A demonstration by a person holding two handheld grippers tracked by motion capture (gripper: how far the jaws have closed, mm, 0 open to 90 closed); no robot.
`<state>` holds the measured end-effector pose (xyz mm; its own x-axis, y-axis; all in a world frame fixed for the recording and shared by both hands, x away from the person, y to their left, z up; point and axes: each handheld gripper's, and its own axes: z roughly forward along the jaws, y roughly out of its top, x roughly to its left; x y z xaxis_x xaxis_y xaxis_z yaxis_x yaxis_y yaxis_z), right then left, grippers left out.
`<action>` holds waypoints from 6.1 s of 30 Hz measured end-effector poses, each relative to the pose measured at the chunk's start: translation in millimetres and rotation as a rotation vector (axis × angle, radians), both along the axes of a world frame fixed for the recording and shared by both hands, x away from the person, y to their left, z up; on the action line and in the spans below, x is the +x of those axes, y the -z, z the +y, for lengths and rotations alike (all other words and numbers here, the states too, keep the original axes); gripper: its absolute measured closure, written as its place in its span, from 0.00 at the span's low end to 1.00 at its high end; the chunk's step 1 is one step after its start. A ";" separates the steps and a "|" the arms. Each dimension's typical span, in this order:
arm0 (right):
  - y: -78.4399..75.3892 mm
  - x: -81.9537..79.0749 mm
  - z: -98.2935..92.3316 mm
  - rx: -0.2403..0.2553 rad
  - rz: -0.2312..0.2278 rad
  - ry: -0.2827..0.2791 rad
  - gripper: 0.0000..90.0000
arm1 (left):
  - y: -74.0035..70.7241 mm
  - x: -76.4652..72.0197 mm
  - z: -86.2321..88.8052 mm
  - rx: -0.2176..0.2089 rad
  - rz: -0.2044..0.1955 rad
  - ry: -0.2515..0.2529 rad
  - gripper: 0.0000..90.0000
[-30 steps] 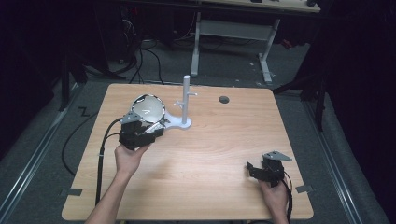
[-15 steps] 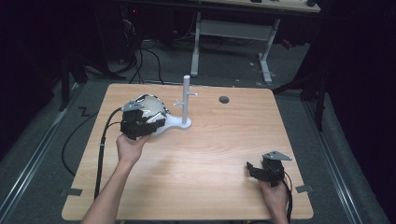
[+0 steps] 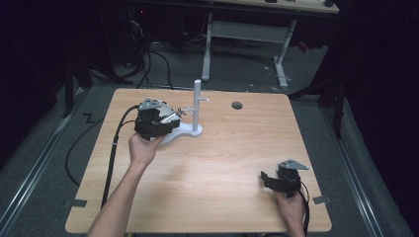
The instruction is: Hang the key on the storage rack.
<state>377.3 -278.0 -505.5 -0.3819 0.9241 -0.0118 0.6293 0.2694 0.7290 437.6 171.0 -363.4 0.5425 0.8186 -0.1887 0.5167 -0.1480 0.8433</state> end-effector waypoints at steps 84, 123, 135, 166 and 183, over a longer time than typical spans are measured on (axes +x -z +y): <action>0.0 -0.4 -0.2 -0.002 -0.001 -0.004 0.26 | 50.4 25.7 -37.6 0.056 0.036 -0.070 0.75; 0.0 -0.5 0.1 -0.003 0.000 -0.003 0.26 | 41.1 -15.5 -8.6 0.046 -0.050 -0.098 0.56; 0.1 -0.5 0.1 -0.001 -0.001 -0.003 0.26 | 37.5 -22.4 -6.6 0.041 -0.060 -0.095 0.56; 0.0 -0.6 0.2 -0.002 0.001 -0.002 0.26 | 39.8 -48.3 16.0 0.020 -0.081 -0.129 0.56; 0.0 -0.5 0.2 -0.002 0.000 -0.002 0.26 | 40.3 -60.4 24.3 0.001 -0.089 -0.140 0.56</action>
